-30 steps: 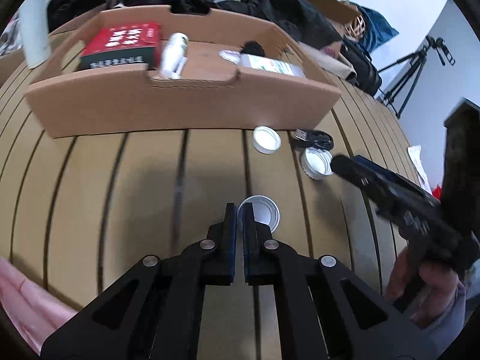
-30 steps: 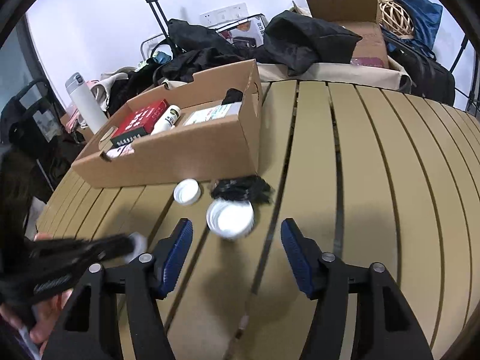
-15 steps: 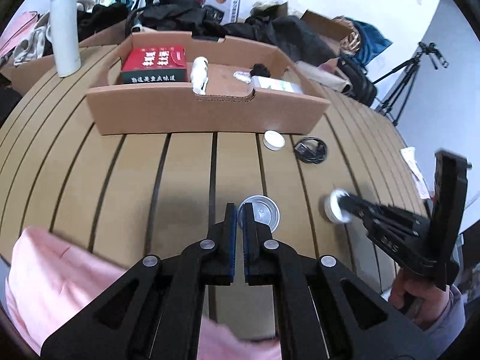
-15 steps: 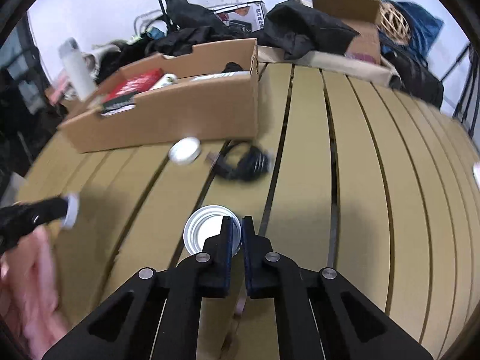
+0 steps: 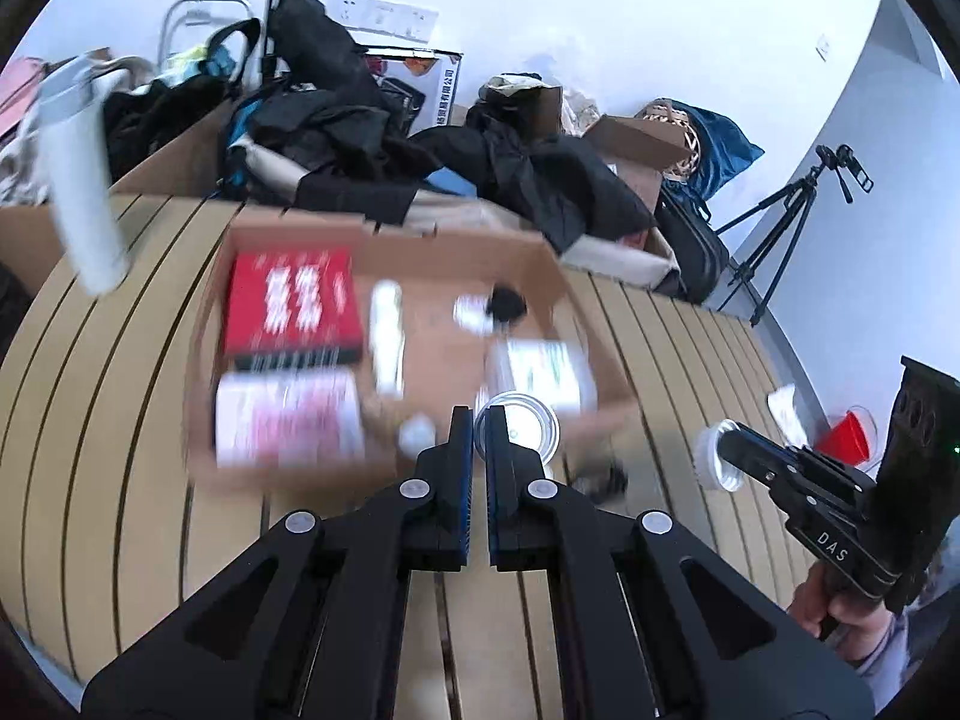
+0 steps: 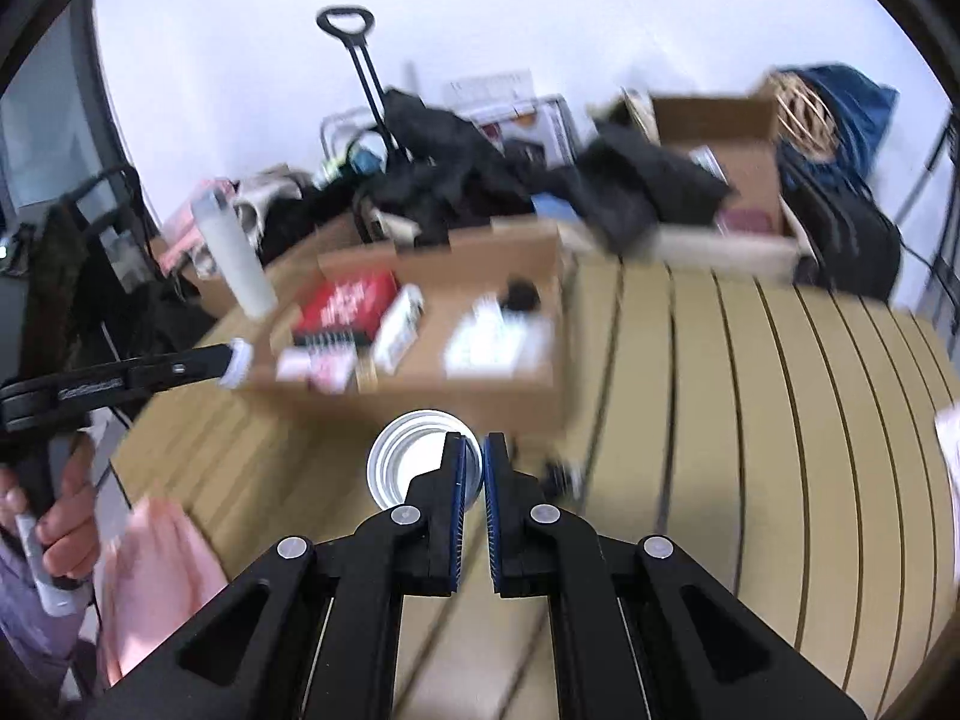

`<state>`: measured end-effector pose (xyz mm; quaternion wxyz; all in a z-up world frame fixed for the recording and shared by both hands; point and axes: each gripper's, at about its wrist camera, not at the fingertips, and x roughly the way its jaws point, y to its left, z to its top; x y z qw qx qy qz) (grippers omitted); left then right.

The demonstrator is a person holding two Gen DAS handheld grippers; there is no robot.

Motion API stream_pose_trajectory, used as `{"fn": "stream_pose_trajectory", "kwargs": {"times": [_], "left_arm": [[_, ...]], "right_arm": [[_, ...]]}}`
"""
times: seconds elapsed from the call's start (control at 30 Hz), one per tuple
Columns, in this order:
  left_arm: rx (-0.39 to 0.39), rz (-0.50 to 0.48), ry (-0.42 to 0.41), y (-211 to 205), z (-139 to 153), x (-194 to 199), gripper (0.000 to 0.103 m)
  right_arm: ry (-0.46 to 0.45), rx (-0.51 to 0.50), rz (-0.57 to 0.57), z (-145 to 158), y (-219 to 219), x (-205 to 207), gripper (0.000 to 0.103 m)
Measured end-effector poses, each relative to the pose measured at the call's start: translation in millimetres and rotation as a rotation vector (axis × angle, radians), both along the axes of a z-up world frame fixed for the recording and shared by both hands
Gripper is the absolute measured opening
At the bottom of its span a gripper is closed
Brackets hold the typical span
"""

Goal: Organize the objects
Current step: 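Carry the cap and lid into the tray and open both tools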

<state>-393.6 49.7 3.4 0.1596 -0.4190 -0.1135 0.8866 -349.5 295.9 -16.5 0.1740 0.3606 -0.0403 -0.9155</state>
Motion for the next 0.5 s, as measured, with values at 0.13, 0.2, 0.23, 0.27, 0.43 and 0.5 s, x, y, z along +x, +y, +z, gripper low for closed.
{"fn": "stream_pose_trajectory", "kwargs": {"times": [0.13, 0.2, 0.23, 0.27, 0.43, 0.5], "left_arm": [[0.008, 0.019, -0.088, 1, -4, -89, 0.000], [0.000, 0.021, -0.128, 4, -17, -123, 0.000], [-0.024, 0.025, -0.152, 8, -29, -142, 0.000], [-0.050, 0.016, -0.183, 13, -44, -159, 0.000], [-0.073, 0.049, -0.279, 13, -92, -199, 0.022], [-0.061, 0.053, -0.259, 8, -93, -197, 0.049]], "right_arm": [[-0.064, -0.037, 0.007, 5, -17, -89, 0.007], [-0.142, -0.015, 0.012, -10, -36, -143, 0.007], [-0.163, -0.004, 0.016, -16, -43, -156, 0.007], [-0.191, 0.012, 0.015, -26, -51, -175, 0.007], [-0.301, 0.060, -0.035, -76, -75, -243, 0.008], [-0.328, 0.006, -0.043, -87, -75, -251, 0.015]]}}
